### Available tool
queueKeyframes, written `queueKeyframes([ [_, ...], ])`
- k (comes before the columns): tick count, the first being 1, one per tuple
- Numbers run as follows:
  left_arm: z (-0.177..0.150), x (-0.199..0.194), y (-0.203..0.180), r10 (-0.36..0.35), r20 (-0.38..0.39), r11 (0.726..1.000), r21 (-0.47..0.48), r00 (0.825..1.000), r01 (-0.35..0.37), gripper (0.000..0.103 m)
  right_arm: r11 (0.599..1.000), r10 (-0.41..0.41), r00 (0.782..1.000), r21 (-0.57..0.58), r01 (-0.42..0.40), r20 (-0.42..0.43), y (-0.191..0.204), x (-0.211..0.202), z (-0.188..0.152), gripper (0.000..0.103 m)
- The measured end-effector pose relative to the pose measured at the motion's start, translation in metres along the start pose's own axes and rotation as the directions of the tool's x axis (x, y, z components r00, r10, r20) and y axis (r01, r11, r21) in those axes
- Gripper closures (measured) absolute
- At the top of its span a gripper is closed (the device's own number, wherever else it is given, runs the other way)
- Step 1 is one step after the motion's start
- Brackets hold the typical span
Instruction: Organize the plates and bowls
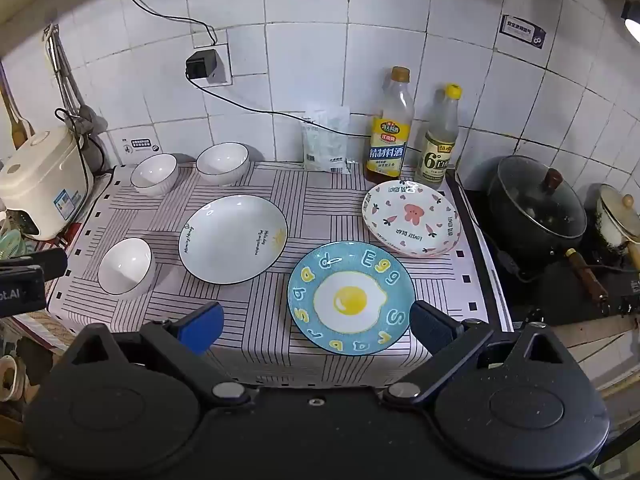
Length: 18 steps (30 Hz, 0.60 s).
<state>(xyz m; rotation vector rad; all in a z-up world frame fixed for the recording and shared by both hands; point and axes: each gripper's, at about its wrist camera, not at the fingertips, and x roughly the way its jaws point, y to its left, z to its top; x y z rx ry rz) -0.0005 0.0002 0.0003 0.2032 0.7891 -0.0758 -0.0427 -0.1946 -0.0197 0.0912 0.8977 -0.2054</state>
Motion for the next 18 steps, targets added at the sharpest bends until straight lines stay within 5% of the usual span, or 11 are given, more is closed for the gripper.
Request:
queueKeyframes([
  [5, 0.000, 0.013, -0.008, 0.004, -0.036, 1.000, 0.011, 0.999, -0.004, 0.000, 1.000, -0.011, 1.000, -0.007, 0.011, 0.001, 0.000, -0.002, 0.003, 0.002],
  [18, -0.007, 0.005, -0.001, -0.018, 0.011, 1.000, -0.015, 1.000, 0.018, 0.001, 1.000, -0.026, 0.999, -0.015, 0.026, -0.019, 0.000, 0.005, -0.001, 0.002],
])
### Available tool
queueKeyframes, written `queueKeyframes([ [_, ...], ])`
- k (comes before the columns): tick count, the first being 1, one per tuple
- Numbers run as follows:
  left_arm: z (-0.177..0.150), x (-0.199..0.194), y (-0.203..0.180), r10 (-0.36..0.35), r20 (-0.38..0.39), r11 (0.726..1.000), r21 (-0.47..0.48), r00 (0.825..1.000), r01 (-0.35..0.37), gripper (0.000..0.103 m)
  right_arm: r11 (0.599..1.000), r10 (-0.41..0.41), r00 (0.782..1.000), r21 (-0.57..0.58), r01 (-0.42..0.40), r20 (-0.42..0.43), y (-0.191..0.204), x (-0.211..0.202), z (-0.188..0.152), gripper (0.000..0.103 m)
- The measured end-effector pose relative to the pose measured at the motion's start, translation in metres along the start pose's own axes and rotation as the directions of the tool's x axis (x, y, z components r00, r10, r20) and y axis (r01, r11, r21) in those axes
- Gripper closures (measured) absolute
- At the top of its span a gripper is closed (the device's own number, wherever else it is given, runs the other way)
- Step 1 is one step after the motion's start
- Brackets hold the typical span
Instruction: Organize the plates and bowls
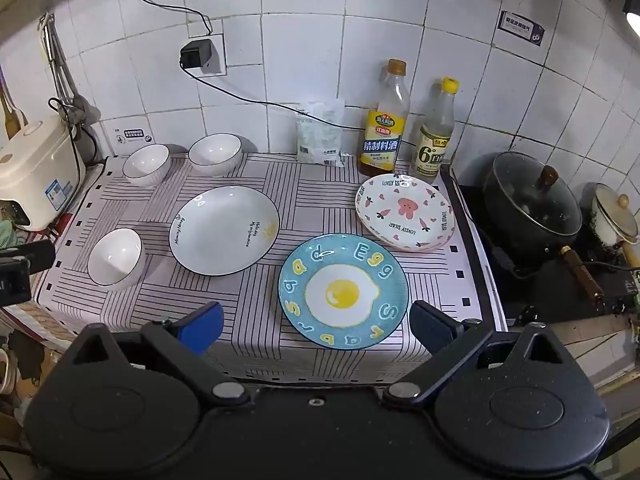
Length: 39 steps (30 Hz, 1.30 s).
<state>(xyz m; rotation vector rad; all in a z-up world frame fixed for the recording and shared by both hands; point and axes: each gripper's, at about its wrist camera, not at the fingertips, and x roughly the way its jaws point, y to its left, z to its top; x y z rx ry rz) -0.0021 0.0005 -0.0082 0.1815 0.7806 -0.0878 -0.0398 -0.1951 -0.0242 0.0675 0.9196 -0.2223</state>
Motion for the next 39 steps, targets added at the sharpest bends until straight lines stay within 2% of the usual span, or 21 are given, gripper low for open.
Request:
queueKeyframes([
  [10, 0.000, -0.007, -0.001, -0.013, -0.008, 1.000, -0.001, 1.000, 0.013, 0.001, 1.000, -0.013, 1.000, -0.009, 0.013, -0.002, -0.001, -0.003, -0.001, 0.002],
  [14, 0.003, -0.007, 0.003, -0.035, -0.025, 0.999, -0.035, 0.999, 0.034, 0.001, 1.000, -0.009, 1.000, -0.001, 0.009, 0.006, -0.002, -0.004, -0.001, 0.002],
  [18, 0.003, -0.006, 0.003, -0.016, -0.019, 1.000, -0.023, 1.000, 0.016, 0.000, 1.000, -0.005, 1.000, 0.001, 0.005, 0.020, -0.002, -0.006, -0.002, 0.002],
  [29, -0.001, 0.003, 0.000, -0.020, -0.029, 0.999, -0.042, 0.999, 0.019, 0.001, 1.000, 0.008, 1.000, -0.002, -0.008, 0.025, -0.001, -0.003, 0.001, 0.002],
  [39, -0.003, 0.010, -0.002, -0.014, -0.043, 1.000, -0.023, 0.999, 0.013, 0.000, 1.000, 0.004, 0.999, 0.003, -0.004, 0.044, -0.004, -0.004, 0.001, 0.002],
])
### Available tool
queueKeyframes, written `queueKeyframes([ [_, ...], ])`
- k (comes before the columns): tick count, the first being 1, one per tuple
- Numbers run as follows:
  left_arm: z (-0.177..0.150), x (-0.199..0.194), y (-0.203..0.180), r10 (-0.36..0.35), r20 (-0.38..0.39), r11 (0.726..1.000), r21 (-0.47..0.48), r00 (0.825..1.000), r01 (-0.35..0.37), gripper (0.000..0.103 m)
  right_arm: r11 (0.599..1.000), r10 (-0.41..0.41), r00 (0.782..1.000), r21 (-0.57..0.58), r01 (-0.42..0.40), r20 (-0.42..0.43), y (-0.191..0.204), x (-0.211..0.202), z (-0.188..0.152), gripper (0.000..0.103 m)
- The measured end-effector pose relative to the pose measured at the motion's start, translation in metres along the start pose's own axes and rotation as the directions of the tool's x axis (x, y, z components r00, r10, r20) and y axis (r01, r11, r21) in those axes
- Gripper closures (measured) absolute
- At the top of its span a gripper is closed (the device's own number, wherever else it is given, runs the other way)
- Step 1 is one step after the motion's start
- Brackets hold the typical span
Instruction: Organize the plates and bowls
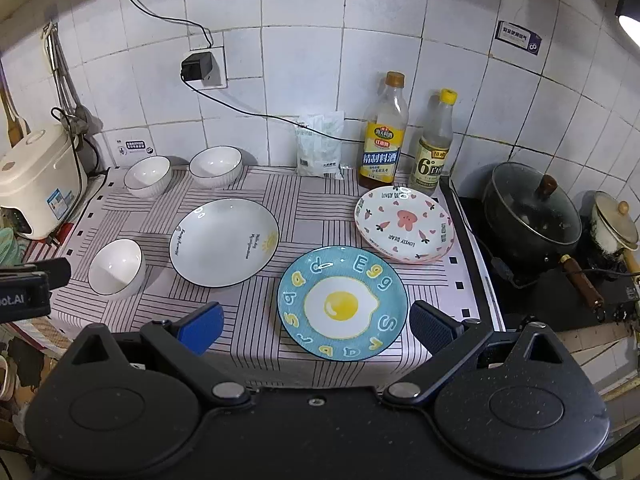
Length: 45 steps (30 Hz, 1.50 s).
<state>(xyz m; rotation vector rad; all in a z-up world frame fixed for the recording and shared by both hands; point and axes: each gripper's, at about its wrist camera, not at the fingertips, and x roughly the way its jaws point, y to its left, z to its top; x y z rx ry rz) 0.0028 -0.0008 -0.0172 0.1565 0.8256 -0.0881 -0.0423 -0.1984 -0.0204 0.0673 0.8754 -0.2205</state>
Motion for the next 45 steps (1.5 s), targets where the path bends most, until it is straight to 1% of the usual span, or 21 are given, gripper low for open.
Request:
queueKeyframes([
  [5, -0.003, 0.005, 0.003, 0.013, -0.016, 1.000, 0.006, 1.000, -0.013, 0.000, 1.000, -0.002, 1.000, -0.008, 0.002, 0.012, 0.001, 0.000, 0.002, 0.002],
  [14, -0.005, 0.010, 0.010, 0.002, -0.028, 1.000, -0.014, 1.000, -0.003, 0.001, 0.999, 0.011, 1.000, -0.032, -0.011, 0.017, 0.010, 0.007, 0.000, 0.002],
  [16, -0.004, 0.010, 0.012, -0.012, -0.026, 1.000, -0.029, 1.000, 0.011, 0.002, 0.999, 0.028, 0.999, -0.039, -0.026, 0.045, 0.011, 0.006, -0.001, 0.002],
  [18, -0.002, 0.011, 0.018, -0.030, -0.015, 0.998, -0.059, 0.999, 0.029, 0.003, 0.998, 0.051, 0.994, -0.048, -0.047, 0.095, 0.013, 0.002, -0.003, 0.002],
  [20, 0.000, 0.015, 0.024, -0.050, -0.001, 0.996, -0.073, 0.999, 0.050, 0.003, 0.996, 0.070, 0.983, -0.071, -0.059, 0.171, 0.014, -0.001, -0.006, 0.002],
  [21, 0.001, 0.018, 0.026, -0.066, 0.002, 0.996, -0.065, 0.998, 0.066, 0.003, 0.994, 0.080, 0.973, -0.085, -0.063, 0.215, 0.014, -0.001, -0.006, 0.002],
  [22, 0.002, 0.022, 0.028, -0.075, 0.002, 0.996, -0.049, 0.997, 0.075, 0.006, 0.992, 0.101, 0.958, -0.103, -0.076, 0.267, 0.012, 0.000, -0.009, 0.002],
  [24, 0.003, 0.032, 0.028, -0.066, 0.002, 0.998, -0.019, 0.998, 0.066, 0.009, 0.985, 0.149, 0.930, -0.136, -0.109, 0.336, 0.010, 0.006, -0.011, 0.002],
  [25, 0.004, 0.038, 0.029, -0.066, 0.004, 0.998, -0.012, 0.998, 0.066, 0.010, 0.982, 0.163, 0.923, -0.151, -0.116, 0.348, 0.010, 0.010, -0.010, 0.003],
  [27, 0.006, 0.053, 0.034, -0.093, 0.000, 0.996, -0.015, 0.996, 0.093, 0.010, 0.976, 0.182, 0.926, -0.174, -0.130, 0.331, 0.013, 0.025, -0.005, 0.005],
  [28, 0.007, 0.061, 0.036, -0.109, -0.004, 0.994, -0.022, 0.994, 0.109, 0.010, 0.973, 0.196, 0.924, -0.183, -0.141, 0.328, 0.014, 0.034, -0.002, 0.007],
  [30, 0.009, 0.082, 0.043, -0.156, -0.009, 0.987, -0.048, 0.988, 0.155, 0.010, 0.968, 0.223, 0.921, -0.185, -0.170, 0.319, 0.018, 0.050, 0.005, 0.007],
  [31, 0.010, 0.094, 0.045, -0.176, -0.018, 0.983, -0.060, 0.984, 0.175, 0.010, 0.964, 0.245, 0.920, -0.175, -0.199, 0.305, 0.020, 0.061, 0.009, 0.009],
  [33, 0.013, 0.118, 0.049, -0.203, -0.043, 0.977, -0.078, 0.978, 0.199, 0.010, 0.960, 0.270, 0.927, -0.144, -0.240, 0.260, 0.025, 0.082, 0.012, 0.011],
  [35, 0.018, 0.143, 0.052, -0.213, -0.061, 0.975, -0.081, 0.975, 0.208, 0.013, 0.959, 0.282, 0.932, -0.105, -0.265, 0.226, 0.033, 0.103, 0.013, 0.013],
  [37, 0.023, 0.166, 0.055, -0.227, -0.073, 0.972, -0.080, 0.971, 0.221, 0.016, 0.953, 0.303, 0.931, -0.070, -0.295, 0.204, 0.040, 0.122, 0.009, 0.014],
  [39, 0.029, 0.190, 0.058, -0.253, -0.091, 0.965, -0.087, 0.963, 0.246, 0.018, 0.949, 0.314, 0.935, -0.012, -0.317, 0.166, 0.046, 0.142, 0.007, 0.015],
  [42, 0.037, 0.229, 0.061, -0.309, -0.137, 0.949, -0.108, 0.941, 0.295, 0.025, 0.933, 0.327, 0.939, 0.121, -0.339, 0.110, 0.051, 0.173, 0.001, 0.021],
  [43, 0.039, 0.243, 0.059, -0.318, -0.153, 0.946, -0.107, 0.936, 0.305, 0.028, 0.924, 0.331, 0.940, 0.173, -0.341, 0.087, 0.051, 0.184, -0.001, 0.023],
  [44, 0.041, 0.257, 0.056, -0.315, -0.174, 0.948, -0.096, 0.933, 0.303, 0.030, 0.909, 0.344, 0.937, 0.227, -0.350, 0.065, 0.053, 0.196, -0.005, 0.024],
  [45, 0.043, 0.269, 0.054, -0.306, -0.194, 0.952, -0.081, 0.932, 0.296, 0.034, 0.896, 0.360, 0.931, 0.257, -0.361, 0.051, 0.055, 0.206, -0.008, 0.025],
])
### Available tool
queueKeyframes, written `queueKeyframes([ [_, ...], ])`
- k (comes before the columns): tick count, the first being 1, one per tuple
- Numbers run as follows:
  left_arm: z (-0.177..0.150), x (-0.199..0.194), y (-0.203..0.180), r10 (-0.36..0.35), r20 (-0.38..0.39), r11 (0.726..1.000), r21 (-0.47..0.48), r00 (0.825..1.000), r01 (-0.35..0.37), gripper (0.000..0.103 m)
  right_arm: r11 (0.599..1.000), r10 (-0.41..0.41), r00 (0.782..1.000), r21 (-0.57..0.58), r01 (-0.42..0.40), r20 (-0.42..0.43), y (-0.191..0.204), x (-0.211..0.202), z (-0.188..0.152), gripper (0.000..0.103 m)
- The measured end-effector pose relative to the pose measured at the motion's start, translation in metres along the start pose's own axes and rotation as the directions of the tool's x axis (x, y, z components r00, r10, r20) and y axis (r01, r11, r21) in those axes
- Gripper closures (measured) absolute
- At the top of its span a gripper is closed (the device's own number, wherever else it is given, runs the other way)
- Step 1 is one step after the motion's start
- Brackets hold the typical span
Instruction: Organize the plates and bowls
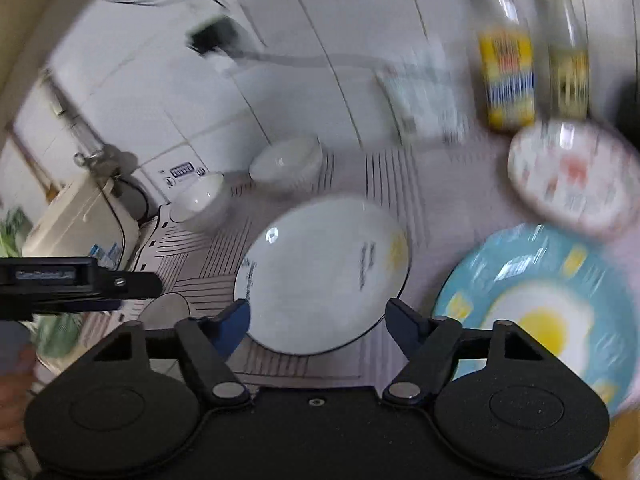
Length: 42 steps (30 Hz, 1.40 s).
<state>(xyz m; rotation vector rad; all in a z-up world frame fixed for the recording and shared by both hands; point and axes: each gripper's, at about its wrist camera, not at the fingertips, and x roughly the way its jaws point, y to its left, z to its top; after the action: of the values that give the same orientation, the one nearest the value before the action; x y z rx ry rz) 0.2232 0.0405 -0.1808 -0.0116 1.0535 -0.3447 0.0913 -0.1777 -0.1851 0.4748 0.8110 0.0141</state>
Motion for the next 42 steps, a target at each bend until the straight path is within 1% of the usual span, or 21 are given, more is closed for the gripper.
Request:
queueKeyframes([
  [1, 0.004, 0.012, 0.001, 0.015, -0.022, 1.000, 0.018, 1.000, -0.015, 0.036, 1.000, 0.011, 1.000, 0.019, -0.011, -0.024, 0.000, 0.010, -0.004, 0.025],
  [3, 0.011, 0.029, 0.000, 0.045, -0.054, 0.998, 0.048, 0.998, -0.042, 0.038, 1.000, 0.017, 0.997, -0.004, -0.017, -0.078, 0.004, 0.033, -0.011, 0.025],
  [5, 0.019, 0.044, -0.002, 0.040, -0.062, 0.995, 0.095, 0.997, -0.034, 0.038, 1.000, -0.005, 0.998, 0.001, 0.005, -0.061, 0.007, 0.047, -0.018, 0.025],
  [6, 0.022, 0.049, -0.002, 0.040, -0.064, 0.993, 0.113, 0.997, -0.033, 0.039, 0.999, -0.010, 0.997, 0.033, 0.012, -0.071, 0.006, 0.055, -0.020, 0.025],
  [7, 0.024, 0.056, -0.002, 0.038, -0.064, 0.991, 0.130, 0.997, -0.029, 0.041, 0.997, -0.004, 0.997, 0.082, 0.010, -0.075, 0.002, 0.063, -0.022, 0.021],
  [9, 0.029, 0.068, -0.002, 0.024, -0.065, 0.988, 0.156, 0.998, -0.014, 0.044, 0.990, -0.062, 0.998, 0.127, 0.065, -0.023, -0.001, 0.067, -0.022, 0.020],
  [11, 0.034, 0.080, -0.002, 0.023, -0.080, 0.984, 0.178, 0.997, -0.009, 0.046, 0.982, -0.095, 0.995, 0.161, 0.099, -0.032, -0.009, 0.072, -0.023, 0.030],
  [12, 0.036, 0.085, -0.002, 0.021, -0.090, 0.983, 0.184, 0.996, -0.004, 0.049, 0.973, -0.113, 0.993, 0.200, 0.116, -0.028, -0.013, 0.071, -0.023, 0.034],
  [14, 0.040, 0.095, -0.002, 0.013, -0.118, 0.981, 0.194, 0.993, 0.010, 0.053, 0.957, -0.109, 0.994, 0.269, 0.109, -0.015, -0.019, 0.068, -0.024, 0.034],
  [15, 0.041, 0.100, -0.001, 0.006, -0.133, 0.981, 0.194, 0.991, 0.020, 0.057, 0.954, -0.107, 0.994, 0.280, 0.109, -0.023, -0.019, 0.069, -0.024, 0.038],
  [16, 0.043, 0.104, 0.000, -0.003, -0.146, 0.980, 0.195, 0.989, 0.032, 0.064, 0.952, -0.117, 0.993, 0.280, 0.120, -0.027, -0.019, 0.071, -0.023, 0.043],
  [17, 0.044, 0.108, 0.000, -0.010, -0.158, 0.980, 0.197, 0.987, 0.041, 0.067, 0.952, -0.131, 0.991, 0.277, 0.133, -0.026, -0.017, 0.073, -0.024, 0.046],
  [19, 0.046, 0.113, 0.001, -0.017, -0.167, 0.979, 0.199, 0.986, 0.051, 0.076, 0.948, -0.140, 0.990, 0.283, 0.143, -0.031, -0.018, 0.077, -0.024, 0.055],
  [20, 0.047, 0.115, 0.002, -0.015, -0.161, 0.979, 0.199, 0.987, 0.047, 0.078, 0.945, -0.147, 0.988, 0.289, 0.151, -0.036, -0.017, 0.078, -0.025, 0.058],
  [22, 0.047, 0.118, 0.003, 0.003, -0.148, 0.977, 0.209, 0.989, 0.029, 0.083, 0.941, -0.175, 0.983, 0.286, 0.181, -0.046, -0.021, 0.084, -0.024, 0.076],
  [24, 0.047, 0.119, 0.006, -0.018, -0.157, 0.977, 0.205, 0.987, 0.051, 0.088, 0.937, -0.201, 0.979, 0.283, 0.206, -0.045, -0.025, 0.088, -0.022, 0.083],
  [26, 0.048, 0.119, 0.007, -0.036, -0.164, 0.977, 0.202, 0.986, 0.069, 0.091, 0.932, -0.201, 0.979, 0.299, 0.203, -0.041, -0.028, 0.088, -0.022, 0.084],
  [27, 0.049, 0.119, 0.007, -0.044, -0.166, 0.976, 0.203, 0.985, 0.078, 0.095, 0.932, -0.201, 0.979, 0.299, 0.204, -0.041, -0.029, 0.087, -0.023, 0.084],
  [33, 0.051, 0.122, 0.009, -0.067, -0.175, 0.977, 0.189, 0.982, 0.100, 0.095, 0.936, -0.184, 0.981, 0.296, 0.192, -0.056, -0.031, 0.085, -0.019, 0.085],
  [36, 0.054, 0.122, 0.012, -0.089, -0.183, 0.980, 0.159, 0.979, 0.119, 0.094, 0.951, -0.192, 0.981, 0.239, 0.194, -0.032, -0.024, 0.079, -0.011, 0.085],
  [42, 0.059, 0.130, -0.001, -0.100, -0.185, 0.976, 0.174, 0.978, 0.133, 0.094, 0.965, -0.183, 0.983, 0.188, 0.184, -0.022, -0.033, 0.080, 0.007, 0.085],
])
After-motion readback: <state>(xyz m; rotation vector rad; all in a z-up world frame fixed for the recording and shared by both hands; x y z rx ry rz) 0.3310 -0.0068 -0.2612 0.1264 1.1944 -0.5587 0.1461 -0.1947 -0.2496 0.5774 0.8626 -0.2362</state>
